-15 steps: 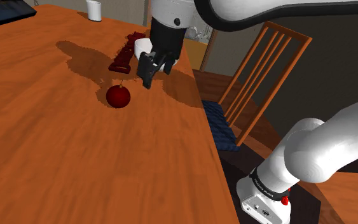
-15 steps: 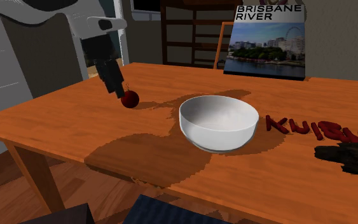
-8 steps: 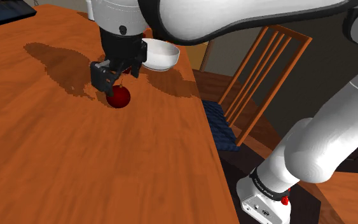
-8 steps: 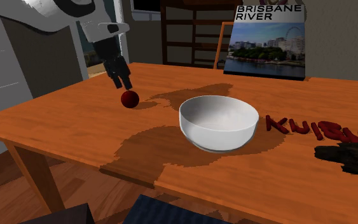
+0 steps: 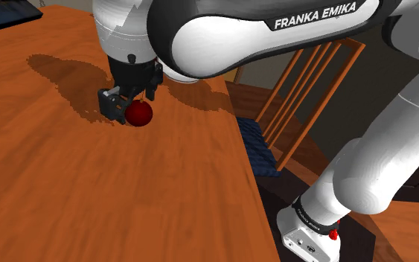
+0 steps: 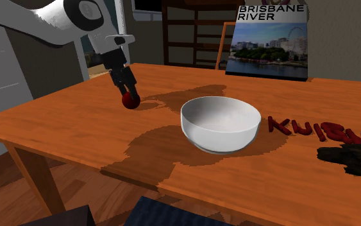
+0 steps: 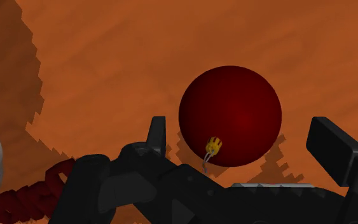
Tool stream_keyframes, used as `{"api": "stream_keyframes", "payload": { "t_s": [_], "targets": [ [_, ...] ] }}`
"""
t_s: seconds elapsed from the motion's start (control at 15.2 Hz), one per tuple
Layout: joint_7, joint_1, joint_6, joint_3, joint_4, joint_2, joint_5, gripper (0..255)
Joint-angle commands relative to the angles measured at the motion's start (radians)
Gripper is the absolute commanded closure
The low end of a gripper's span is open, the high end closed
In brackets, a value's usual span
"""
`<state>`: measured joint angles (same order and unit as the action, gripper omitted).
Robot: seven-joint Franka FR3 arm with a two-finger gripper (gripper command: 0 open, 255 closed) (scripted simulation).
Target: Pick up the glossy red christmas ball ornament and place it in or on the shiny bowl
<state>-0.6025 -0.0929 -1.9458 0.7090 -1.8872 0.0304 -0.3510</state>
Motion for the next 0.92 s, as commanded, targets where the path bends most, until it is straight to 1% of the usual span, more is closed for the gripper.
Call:
{"api": "stream_keyframes", "payload": {
  "t_s": [0.0, 0.46, 0.53, 0.86],
  "targets": [
    [-0.005, 0.001, -0.016, -0.001, -0.012, 0.005, -0.006, 0],
    [-0.005, 0.001, -0.016, -0.001, -0.012, 0.005, -0.006, 0],
    [-0.005, 0.001, -0.016, -0.001, -0.012, 0.005, -0.006, 255],
    [-0.005, 0.001, -0.014, -0.001, -0.009, 0.007, -0.007, 255]
  ]
}}
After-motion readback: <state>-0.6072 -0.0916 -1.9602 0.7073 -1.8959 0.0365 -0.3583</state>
